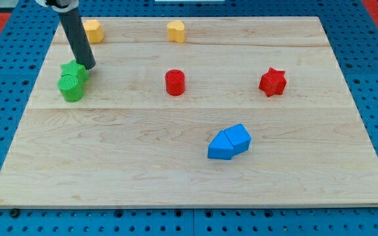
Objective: Separate the green star from the green circle
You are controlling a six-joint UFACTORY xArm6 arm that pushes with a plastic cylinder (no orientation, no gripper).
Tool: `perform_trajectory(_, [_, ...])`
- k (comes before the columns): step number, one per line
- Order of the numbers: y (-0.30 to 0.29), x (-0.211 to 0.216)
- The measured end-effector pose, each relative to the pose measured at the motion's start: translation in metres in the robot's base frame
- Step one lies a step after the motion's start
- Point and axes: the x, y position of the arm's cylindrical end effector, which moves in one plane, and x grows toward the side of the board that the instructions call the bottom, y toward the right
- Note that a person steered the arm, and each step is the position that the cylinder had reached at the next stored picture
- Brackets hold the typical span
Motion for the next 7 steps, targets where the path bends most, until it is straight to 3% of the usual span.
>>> perform_trajectory(3, [-0.027, -0.031])
perform_trajectory(6, [-0.007, 0.032])
perform_trajectory(7, [0.015, 0.017])
